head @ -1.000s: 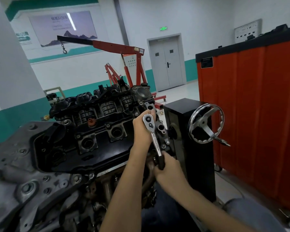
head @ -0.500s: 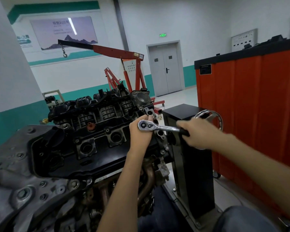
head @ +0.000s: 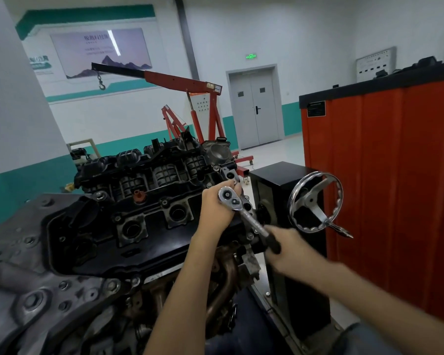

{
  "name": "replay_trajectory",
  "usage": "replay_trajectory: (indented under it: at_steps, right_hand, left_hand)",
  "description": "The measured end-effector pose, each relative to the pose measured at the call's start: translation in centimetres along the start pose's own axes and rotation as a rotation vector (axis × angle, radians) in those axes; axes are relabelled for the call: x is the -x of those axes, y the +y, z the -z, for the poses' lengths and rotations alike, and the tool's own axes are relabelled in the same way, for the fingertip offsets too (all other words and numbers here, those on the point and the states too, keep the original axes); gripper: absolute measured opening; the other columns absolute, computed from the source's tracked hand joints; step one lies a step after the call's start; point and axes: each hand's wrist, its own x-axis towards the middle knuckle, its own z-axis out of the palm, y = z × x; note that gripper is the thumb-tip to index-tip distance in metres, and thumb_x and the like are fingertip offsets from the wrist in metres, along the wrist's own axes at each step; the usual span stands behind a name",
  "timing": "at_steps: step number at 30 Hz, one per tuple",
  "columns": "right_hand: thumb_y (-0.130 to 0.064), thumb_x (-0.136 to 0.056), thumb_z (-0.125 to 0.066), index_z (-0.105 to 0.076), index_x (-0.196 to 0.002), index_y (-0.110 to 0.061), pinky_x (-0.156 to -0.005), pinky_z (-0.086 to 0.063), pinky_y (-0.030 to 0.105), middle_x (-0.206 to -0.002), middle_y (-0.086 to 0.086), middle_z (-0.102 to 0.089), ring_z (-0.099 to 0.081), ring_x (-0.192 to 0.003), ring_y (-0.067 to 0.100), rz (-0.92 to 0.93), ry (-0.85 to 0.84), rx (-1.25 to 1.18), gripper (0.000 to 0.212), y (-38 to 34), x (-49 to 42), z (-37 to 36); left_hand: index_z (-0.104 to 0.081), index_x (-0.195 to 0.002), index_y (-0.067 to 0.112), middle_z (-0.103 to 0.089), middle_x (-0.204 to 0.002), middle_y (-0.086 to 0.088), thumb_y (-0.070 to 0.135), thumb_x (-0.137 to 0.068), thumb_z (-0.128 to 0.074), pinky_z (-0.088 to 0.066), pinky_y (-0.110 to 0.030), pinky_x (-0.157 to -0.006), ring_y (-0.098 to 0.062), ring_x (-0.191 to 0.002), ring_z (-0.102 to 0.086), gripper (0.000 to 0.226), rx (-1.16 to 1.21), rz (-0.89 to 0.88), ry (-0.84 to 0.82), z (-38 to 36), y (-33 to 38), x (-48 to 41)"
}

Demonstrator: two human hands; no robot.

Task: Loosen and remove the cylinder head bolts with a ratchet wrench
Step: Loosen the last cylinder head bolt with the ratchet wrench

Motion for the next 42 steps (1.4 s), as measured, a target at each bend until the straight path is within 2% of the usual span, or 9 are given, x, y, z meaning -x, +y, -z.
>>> replay_trajectory:
  at_steps: [4, 6, 14, 18, 27, 31, 36, 38, 42]
  right_hand:
    - [-0.018, -0.090, -0.055, -0.042, -0.089, -0.025, -0.045, -0.027, 0.012, -0.063, -0.011, -0.045, -0.048, -0.054, 0.004, 0.169, 0.002, 0.758, 0.015, -0.4, -4.2, 7.8]
    - [-0.020, -0.090, -0.053, -0.040, -0.089, -0.023, -0.046, -0.024, 0.014, -0.063, -0.011, -0.043, -0.042, -0.054, 0.002, 0.199, 0.062, 0.844, 0.014, -1.0, -4.9, 8.3]
    - [-0.009, -0.081, -0.060, -0.057, -0.085, -0.019, -0.053, -0.047, 0.033, -0.069, 0.007, -0.062, -0.055, -0.054, 0.012, -0.141, 0.197, -0.350, 0.012, -2.1, 2.0, -6.5]
    - [-0.007, -0.077, -0.054, -0.057, -0.083, -0.024, -0.052, -0.043, 0.015, -0.071, 0.000, -0.063, -0.058, -0.063, 0.006, -0.153, 0.240, -0.449, 0.018, -4.2, 1.1, -9.8]
    - [-0.005, -0.085, -0.057, -0.051, -0.079, -0.022, -0.047, -0.041, 0.015, -0.067, -0.003, -0.055, -0.053, -0.052, 0.003, 0.043, -0.129, 0.315, 0.019, 0.0, -2.5, 5.6]
    - [-0.018, -0.087, -0.054, -0.044, -0.085, -0.021, -0.047, -0.030, 0.018, -0.063, -0.007, -0.046, -0.045, -0.054, 0.007, 0.169, 0.020, 0.787, 0.011, -2.0, -4.5, 8.4]
    - [-0.008, -0.080, -0.059, -0.051, -0.080, -0.021, -0.050, -0.046, 0.030, -0.065, -0.002, -0.056, -0.053, -0.054, 0.010, -0.069, 0.105, -0.017, 0.016, -1.3, 1.1, -1.9]
    - [-0.005, -0.077, -0.058, -0.056, -0.078, -0.027, -0.045, -0.043, 0.019, -0.060, -0.005, -0.058, -0.052, -0.049, 0.004, -0.128, 0.176, -0.338, 0.023, -2.5, 2.1, -6.0]
    - [-0.004, -0.078, -0.057, -0.056, -0.083, -0.031, -0.049, -0.040, 0.007, -0.068, -0.007, -0.061, -0.058, -0.063, -0.004, -0.141, 0.206, -0.468, 0.028, -4.3, 1.4, -8.9]
  left_hand:
    - [-0.030, -0.052, 0.021, -0.032, -0.043, 0.009, 0.004, -0.090, -0.063, -0.023, -0.020, -0.052, -0.006, -0.048, -0.028, 0.053, -0.122, -0.031, -0.097, 0.8, 0.2, -0.1]
    - [-0.031, -0.052, 0.022, -0.033, -0.044, 0.010, 0.008, -0.093, -0.060, -0.023, -0.020, -0.052, -0.006, -0.048, -0.028, 0.053, -0.081, -0.005, -0.059, 0.7, 0.2, 0.0]
    - [-0.030, -0.048, 0.030, -0.028, -0.045, 0.013, 0.006, -0.096, -0.055, -0.022, -0.023, -0.052, -0.004, -0.048, -0.023, 0.060, 0.124, 0.057, 0.093, -1.4, 0.3, 0.6]
    - [-0.025, -0.053, 0.029, -0.027, -0.046, 0.013, 0.003, -0.095, -0.056, -0.021, -0.018, -0.051, -0.003, -0.047, -0.023, 0.058, 0.098, 0.024, 0.068, -0.5, 0.3, 0.5]
    - [-0.027, -0.050, 0.023, -0.030, -0.042, 0.010, -0.001, -0.089, -0.061, -0.024, -0.025, -0.054, -0.007, -0.050, -0.024, 0.057, -0.099, -0.018, -0.124, 0.6, 0.4, -0.4]
    - [-0.028, -0.050, 0.021, -0.031, -0.042, 0.010, 0.006, -0.093, -0.059, -0.023, -0.021, -0.051, -0.006, -0.047, -0.026, 0.055, -0.062, 0.005, -0.082, 1.2, 0.4, -0.1]
    - [-0.028, -0.050, 0.022, -0.029, -0.042, 0.011, 0.006, -0.095, -0.057, -0.023, -0.022, -0.051, -0.005, -0.045, -0.025, 0.056, 0.001, 0.030, 0.015, -0.2, 0.0, 0.0]
    - [-0.028, -0.049, 0.028, -0.028, -0.043, 0.012, -0.001, -0.092, -0.057, -0.022, -0.020, -0.050, -0.003, -0.046, -0.023, 0.060, 0.038, 0.005, 0.020, -0.9, 0.1, 0.0]
    - [-0.024, -0.055, 0.024, -0.023, -0.045, 0.012, -0.003, -0.093, -0.056, -0.019, -0.015, -0.048, -0.002, -0.046, -0.020, 0.056, 0.080, -0.017, 0.100, -1.1, 0.2, 0.1]
